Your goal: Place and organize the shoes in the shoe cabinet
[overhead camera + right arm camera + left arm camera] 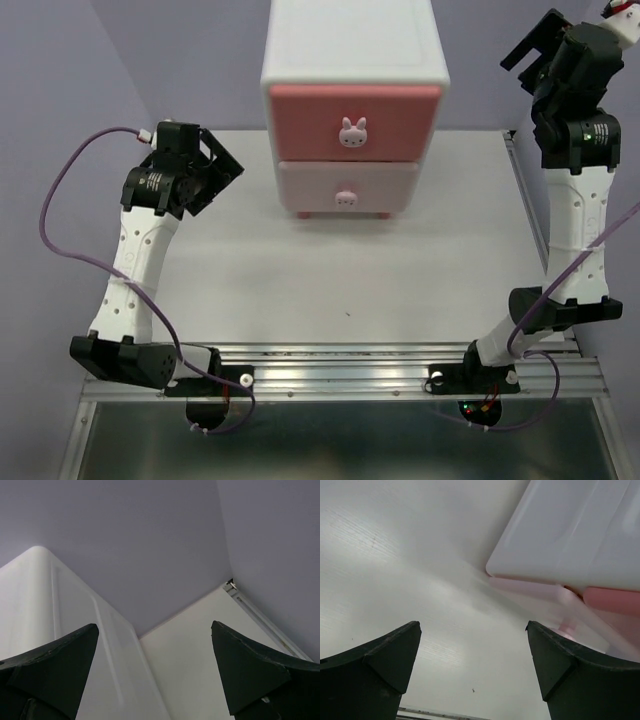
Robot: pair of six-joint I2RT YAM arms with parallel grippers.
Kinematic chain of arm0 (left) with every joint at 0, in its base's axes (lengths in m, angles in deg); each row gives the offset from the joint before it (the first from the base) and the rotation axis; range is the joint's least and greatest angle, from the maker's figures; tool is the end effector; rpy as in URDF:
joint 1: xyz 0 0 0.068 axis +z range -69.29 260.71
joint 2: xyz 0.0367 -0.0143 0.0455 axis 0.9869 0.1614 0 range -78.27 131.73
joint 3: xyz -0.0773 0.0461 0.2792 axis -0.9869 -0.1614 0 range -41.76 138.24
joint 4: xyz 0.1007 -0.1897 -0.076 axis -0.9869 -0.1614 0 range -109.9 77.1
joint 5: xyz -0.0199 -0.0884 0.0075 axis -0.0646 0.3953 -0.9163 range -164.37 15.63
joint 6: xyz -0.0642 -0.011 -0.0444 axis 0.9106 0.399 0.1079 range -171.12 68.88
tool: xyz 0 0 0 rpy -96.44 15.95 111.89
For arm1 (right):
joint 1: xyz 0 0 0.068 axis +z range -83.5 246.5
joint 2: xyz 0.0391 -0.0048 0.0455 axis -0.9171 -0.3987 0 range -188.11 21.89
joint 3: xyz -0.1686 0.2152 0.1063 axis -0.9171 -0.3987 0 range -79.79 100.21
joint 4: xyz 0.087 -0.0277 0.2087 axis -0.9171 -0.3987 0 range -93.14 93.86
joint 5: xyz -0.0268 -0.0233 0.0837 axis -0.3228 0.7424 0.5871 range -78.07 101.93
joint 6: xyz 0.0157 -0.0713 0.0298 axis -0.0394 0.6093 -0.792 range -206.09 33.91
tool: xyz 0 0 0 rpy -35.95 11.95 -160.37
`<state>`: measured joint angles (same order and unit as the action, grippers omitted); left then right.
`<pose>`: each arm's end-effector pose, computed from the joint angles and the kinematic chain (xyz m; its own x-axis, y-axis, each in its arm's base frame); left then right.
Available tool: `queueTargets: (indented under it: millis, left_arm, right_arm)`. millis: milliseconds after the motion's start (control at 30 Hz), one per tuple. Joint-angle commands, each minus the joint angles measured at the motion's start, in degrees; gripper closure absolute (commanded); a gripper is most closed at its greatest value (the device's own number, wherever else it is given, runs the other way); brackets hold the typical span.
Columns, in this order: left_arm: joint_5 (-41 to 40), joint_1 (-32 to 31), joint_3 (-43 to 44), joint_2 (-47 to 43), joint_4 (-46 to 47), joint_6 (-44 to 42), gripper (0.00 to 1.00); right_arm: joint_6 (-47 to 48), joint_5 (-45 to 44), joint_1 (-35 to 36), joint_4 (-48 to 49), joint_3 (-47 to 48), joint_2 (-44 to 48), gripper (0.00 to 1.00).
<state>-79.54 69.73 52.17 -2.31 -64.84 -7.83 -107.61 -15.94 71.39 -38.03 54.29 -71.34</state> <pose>0.2448 -0.0414 0.4326 -0.4790 -0.6027 -0.6382 -0.2914 0.7950 -0.5321 0.2901 -0.0070 0.5777 0.1264 0.3363 -0.9332 0.3699 0.8570 0.3589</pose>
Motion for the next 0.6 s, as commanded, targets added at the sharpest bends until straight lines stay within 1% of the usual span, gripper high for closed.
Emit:
queueTargets:
  millis: [0,33,100,133,267,400,567]
  left_arm:
    - [1.9,1.8,-2.1,-6.2,-0.6,-0.1,0.01]
    - [1.9,2.7,-3.0,-7.3,-0.8,0.0,0.01]
    - [1.8,3.3,-4.0,-8.1,-2.1,-0.4,0.01]
    - [2.3,3.3,-3.8,-8.3,-3.2,-0.9,0.01]
    - [1.0,3.4,-3.5,-9.3,-4.6,-1.5,0.01]
    - [0.9,3.4,-3.3,-10.2,-3.3,-1.4,0.01]
    - [-0.1,3.4,-2.5,-9.0,-3.5,-1.4,0.01]
  right_arm:
    - [-3.9,5.2,-1.3,-9.3,-2.8,1.6,0.0]
    - [-3.4,7.1,-1.3,-10.1,-5.2,2.5,0.0]
    - [-3.3,7.9,-1.3,-10.1,-7.8,4.4,0.0]
    - [-3.4,7.9,-1.3,-8.7,-10.8,6.8,0.0]
    - [-1.9,6.3,-1.3,-7.6,-16.2,11.1,0.0]
    - [-3.5,8.2,-1.3,-13.1,-16.2,11.8,0.0]
    - [-5.7,7.9,-1.3,-13.7,-19.9,13.2,0.0]
